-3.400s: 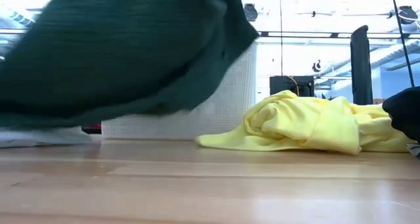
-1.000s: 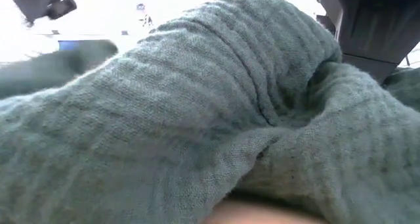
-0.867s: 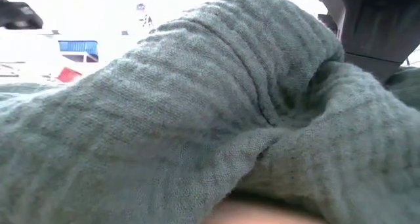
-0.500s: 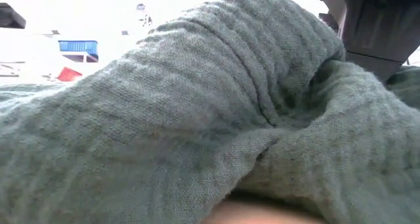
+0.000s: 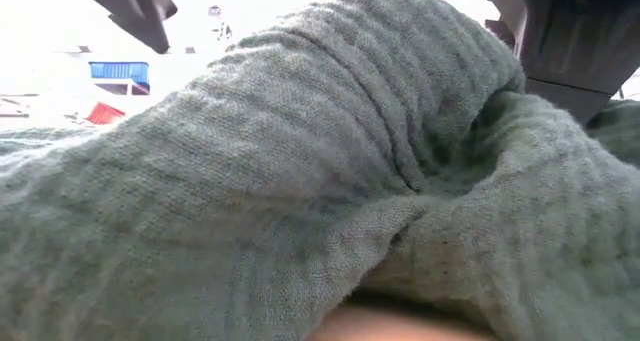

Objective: Fold laundry
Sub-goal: Fold the green shirt

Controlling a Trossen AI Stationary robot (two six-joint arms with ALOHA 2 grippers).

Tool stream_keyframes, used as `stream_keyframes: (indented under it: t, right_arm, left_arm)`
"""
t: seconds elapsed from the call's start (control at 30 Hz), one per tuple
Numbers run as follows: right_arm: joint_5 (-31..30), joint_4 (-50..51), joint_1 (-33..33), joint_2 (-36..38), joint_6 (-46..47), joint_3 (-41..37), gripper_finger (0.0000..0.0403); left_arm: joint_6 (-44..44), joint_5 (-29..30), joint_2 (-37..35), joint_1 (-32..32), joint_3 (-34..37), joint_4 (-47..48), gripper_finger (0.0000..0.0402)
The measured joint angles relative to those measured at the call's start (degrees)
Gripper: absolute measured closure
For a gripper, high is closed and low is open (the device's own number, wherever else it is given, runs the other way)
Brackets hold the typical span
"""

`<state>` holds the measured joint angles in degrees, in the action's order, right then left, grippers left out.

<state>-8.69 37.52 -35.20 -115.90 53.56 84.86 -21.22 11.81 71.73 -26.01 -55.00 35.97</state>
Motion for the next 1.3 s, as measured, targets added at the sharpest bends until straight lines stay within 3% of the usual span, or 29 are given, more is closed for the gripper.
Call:
stream_keyframes:
  t: [0.23,0.4,0.5,0.67,0.87,1.0,1.13,1.3]
  right_arm:
    - [0.00,-0.11,0.00,0.02,-0.14,0.00,0.0403]
    - [-0.02,-1.31,0.00,0.02,-1.33,0.00,0.0403]
    - [0.00,-2.19,-0.02,0.02,-2.19,0.00,0.0403]
    - [0.00,-2.49,-0.13,0.02,-2.19,0.00,0.0403]
    - [0.00,-2.58,-0.55,0.02,-2.20,0.00,0.0403]
    - [0.00,-2.59,-0.55,0.02,-2.20,0.00,0.0403]
    - [0.00,-2.61,-0.55,0.02,-2.21,0.00,0.0403]
    - [-0.02,-2.58,-0.52,0.02,-2.23,0.00,0.0403]
  left_arm:
    - [10.81,-6.97,2.84,13.21,0.00,-0.63,0.0158]
    - [14.52,-11.91,8.57,18.51,0.00,-2.93,0.0158]
    - [15.26,-15.31,13.50,19.34,0.00,-7.05,0.0158]
    - [18.06,-13.37,21.00,19.46,0.00,-12.55,0.0158]
    - [18.62,-15.17,28.22,19.17,0.00,-12.86,0.0158]
    - [18.59,-13.40,31.27,19.09,-0.33,-13.65,0.0164]
    - [18.60,-11.44,31.90,19.07,-0.35,-13.79,0.0229]
    - [20.24,-9.54,29.41,19.06,-0.80,-12.46,0.0377]
